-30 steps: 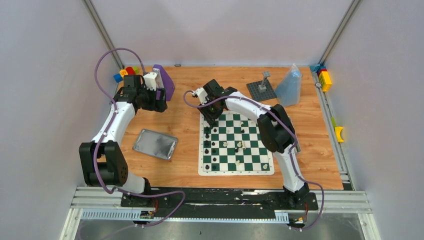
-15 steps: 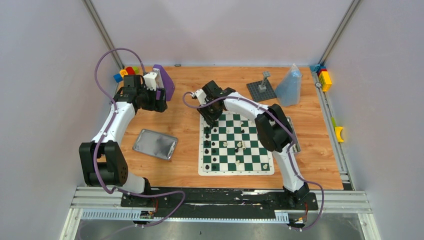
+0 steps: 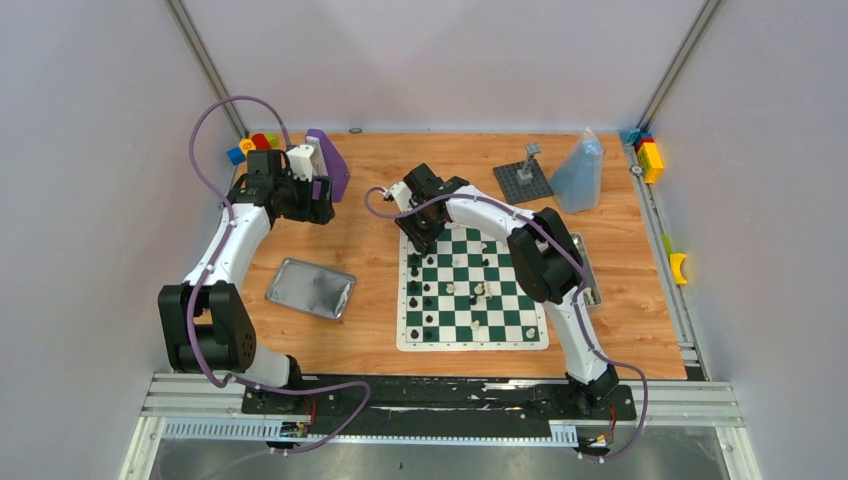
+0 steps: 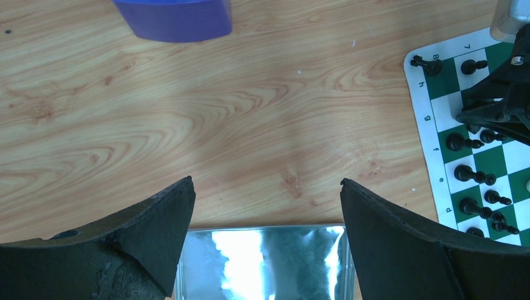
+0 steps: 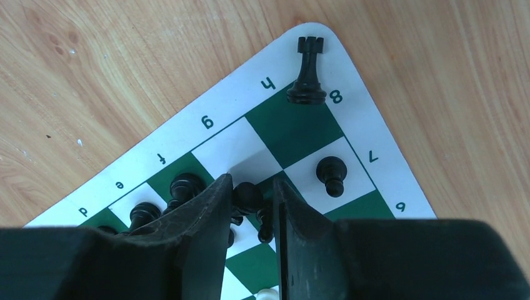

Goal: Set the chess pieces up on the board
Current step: Adjust the chess piece on the chessboard.

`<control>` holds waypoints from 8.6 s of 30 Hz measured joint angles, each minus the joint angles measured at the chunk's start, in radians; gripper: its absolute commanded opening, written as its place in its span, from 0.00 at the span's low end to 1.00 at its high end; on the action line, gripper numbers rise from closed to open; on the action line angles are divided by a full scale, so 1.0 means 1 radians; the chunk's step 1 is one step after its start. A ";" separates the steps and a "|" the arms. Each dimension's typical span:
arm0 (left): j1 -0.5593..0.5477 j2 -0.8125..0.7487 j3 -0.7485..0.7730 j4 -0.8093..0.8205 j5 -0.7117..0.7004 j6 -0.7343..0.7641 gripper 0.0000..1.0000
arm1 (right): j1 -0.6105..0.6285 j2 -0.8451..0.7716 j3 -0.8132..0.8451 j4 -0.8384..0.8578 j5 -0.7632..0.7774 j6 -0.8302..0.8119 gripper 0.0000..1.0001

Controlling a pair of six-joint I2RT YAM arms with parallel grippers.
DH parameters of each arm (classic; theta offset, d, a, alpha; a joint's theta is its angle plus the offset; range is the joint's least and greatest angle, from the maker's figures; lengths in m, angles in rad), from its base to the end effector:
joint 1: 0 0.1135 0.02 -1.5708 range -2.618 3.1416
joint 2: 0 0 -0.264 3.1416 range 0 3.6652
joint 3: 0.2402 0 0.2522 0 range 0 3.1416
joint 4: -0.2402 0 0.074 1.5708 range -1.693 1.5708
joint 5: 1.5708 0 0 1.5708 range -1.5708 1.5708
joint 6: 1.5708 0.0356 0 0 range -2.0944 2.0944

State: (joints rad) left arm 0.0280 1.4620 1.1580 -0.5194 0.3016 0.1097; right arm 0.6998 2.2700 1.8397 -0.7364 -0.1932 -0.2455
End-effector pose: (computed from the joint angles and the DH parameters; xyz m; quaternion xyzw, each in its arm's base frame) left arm 0.3166 -0.0017 0.2807 0.0924 0.9174 -0.1147 0.3697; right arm 0.3631 0.3146 0.1677 -0.4611 0.8594 0.1370 0.1733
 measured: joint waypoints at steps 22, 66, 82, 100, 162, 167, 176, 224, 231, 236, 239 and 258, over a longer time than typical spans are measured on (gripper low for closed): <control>0.000 0.000 0.000 0.000 0.000 0.000 0.94 | 0.000 0.001 0.054 -0.014 -0.005 -0.003 0.24; 0.000 0.000 -0.002 0.000 0.003 0.000 0.94 | 0.000 0.001 0.022 -0.031 0.001 -0.011 0.06; 0.000 0.000 -0.002 0.000 0.003 0.000 0.94 | 0.000 0.001 0.068 -0.034 0.005 -0.018 0.00; -0.013 0.015 -0.060 0.140 0.270 -0.112 0.87 | -0.072 -0.015 0.119 -0.044 -0.048 0.102 0.00; -0.322 0.380 -0.055 0.787 0.476 -1.051 0.13 | -0.206 -0.117 0.111 0.046 -0.308 0.469 0.00; -0.322 0.387 -0.050 0.785 0.485 -1.052 0.00 | -0.206 -0.117 0.109 0.047 -0.308 0.468 0.15; -0.323 0.386 0.019 0.590 0.470 -0.851 0.00 | -0.217 -0.146 0.066 0.065 -0.307 0.423 0.48; -0.539 0.861 0.872 -0.646 0.003 -0.050 0.07 | -0.520 -0.682 -0.567 0.263 -0.294 0.216 0.45; -0.539 0.899 0.917 -0.676 0.002 -0.039 0.10 | -0.520 -0.682 -0.568 0.264 -0.300 0.216 0.45; -0.539 0.929 0.945 -0.691 0.003 -0.035 0.12 | -0.520 -0.682 -0.573 0.264 -0.307 0.216 0.44; -0.539 0.929 0.947 -0.695 0.001 -0.033 0.12 | -0.520 -0.682 -0.577 0.264 -0.307 0.216 0.44; -0.539 0.930 0.951 -0.712 -0.001 -0.033 0.13 | -0.520 -0.682 -0.578 0.264 -0.315 0.216 0.44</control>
State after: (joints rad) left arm -0.5110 2.3924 2.1086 -1.2312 0.3004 0.0769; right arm 0.1799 1.5879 1.2617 -0.4721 -0.5087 -0.0299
